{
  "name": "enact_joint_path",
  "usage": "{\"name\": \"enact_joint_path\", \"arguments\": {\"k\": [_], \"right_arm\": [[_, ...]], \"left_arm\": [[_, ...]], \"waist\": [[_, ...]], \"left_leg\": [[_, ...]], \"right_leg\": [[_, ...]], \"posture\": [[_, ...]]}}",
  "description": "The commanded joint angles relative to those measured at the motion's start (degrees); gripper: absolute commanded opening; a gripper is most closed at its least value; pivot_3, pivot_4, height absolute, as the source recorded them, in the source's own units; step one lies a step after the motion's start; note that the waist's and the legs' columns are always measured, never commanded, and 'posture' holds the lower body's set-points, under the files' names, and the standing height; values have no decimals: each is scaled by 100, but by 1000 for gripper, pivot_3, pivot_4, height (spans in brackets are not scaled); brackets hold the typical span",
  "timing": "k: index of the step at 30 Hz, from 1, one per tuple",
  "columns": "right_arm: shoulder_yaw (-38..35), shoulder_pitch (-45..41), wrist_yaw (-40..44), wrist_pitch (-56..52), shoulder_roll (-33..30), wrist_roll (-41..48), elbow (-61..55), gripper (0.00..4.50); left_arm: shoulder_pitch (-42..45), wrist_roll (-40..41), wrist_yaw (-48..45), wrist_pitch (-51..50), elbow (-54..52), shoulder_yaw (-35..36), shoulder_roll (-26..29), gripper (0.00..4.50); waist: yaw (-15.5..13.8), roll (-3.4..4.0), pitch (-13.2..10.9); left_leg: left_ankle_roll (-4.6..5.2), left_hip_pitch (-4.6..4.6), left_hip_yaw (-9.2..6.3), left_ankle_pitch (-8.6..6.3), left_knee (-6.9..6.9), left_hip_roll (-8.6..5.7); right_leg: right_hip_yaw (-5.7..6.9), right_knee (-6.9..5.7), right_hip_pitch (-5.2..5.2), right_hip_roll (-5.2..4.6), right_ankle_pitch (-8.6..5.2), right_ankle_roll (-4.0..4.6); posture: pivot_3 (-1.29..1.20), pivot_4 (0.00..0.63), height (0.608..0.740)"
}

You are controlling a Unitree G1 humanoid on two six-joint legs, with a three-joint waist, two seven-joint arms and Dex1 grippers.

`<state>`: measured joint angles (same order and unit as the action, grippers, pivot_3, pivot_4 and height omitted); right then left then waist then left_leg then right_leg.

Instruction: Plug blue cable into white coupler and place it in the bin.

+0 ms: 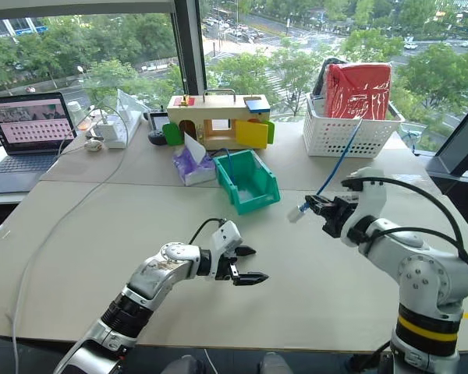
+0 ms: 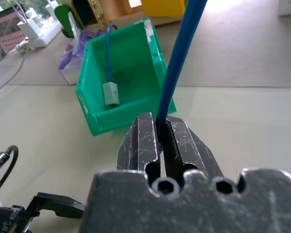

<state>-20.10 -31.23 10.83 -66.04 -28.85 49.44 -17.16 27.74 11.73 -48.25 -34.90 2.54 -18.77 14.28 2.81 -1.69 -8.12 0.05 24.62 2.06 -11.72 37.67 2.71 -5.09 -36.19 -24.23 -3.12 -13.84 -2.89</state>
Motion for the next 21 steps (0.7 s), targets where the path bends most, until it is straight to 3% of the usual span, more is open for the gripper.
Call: {"name": "enact_joint_path", "arguments": {"k": [1, 5, 10, 12, 15, 21], "right_arm": [[722, -1156, 599, 996, -9, -735, 1120, 0], [1988, -2314, 1565, 2581, 165, -2124, 3128, 0], [2415, -3748, 2340, 4210, 822, -3060, 6205, 0], [2460, -4039, 2515, 4718, 918, -3347, 6975, 849], [2436, -4343, 2880, 5396, 980, -3615, 7659, 1704], [2054, -4532, 3423, 5426, 725, -3555, 7663, 3749]], "left_arm": [[10, 187, 250, 303, -93, 588, -2, 4491], [-165, 356, 387, 383, -379, 907, -28, 4491], [-447, 587, 546, 337, -849, 1183, -31, 4491], [-520, 636, 639, 310, -990, 1263, -35, 4500], [-703, 687, 905, 393, -1294, 1512, -21, 4500], [-952, 697, 1189, 653, -1638, 1872, 136, 4500]], "waist": [[25, 12, -20], [-30, 12, -23], [-35, 11, -42], [-69, 11, -50], [-109, 12, -52], [-86, 16, -59]], "left_leg": [[4, 3, 4, 3, 1, -5], [6, 5, 3, 4, -1, -7], [5, 33, 9, 2, 2, -19], [5, 50, 0, 2, 1, -23], [1, 60, -11, 0, 0, -26], [-3, 64, -15, -3, 0, -23]], "right_leg": [[-8, 0, -5, 0, 13, 6], [-1, 8, -4, -1, 18, 11], [0, 10, -20, -19, 21, 12], [9, 10, -29, -22, 22, 11], [25, 10, -31, -31, 23, 12], [29, 8, -31, -31, 24, 13]], "posture": [[0, 150, 719], [0, 150, 719], [0, 150, 719], [0, 150, 719], [0, 150, 719], [0, 150, 719]]}}
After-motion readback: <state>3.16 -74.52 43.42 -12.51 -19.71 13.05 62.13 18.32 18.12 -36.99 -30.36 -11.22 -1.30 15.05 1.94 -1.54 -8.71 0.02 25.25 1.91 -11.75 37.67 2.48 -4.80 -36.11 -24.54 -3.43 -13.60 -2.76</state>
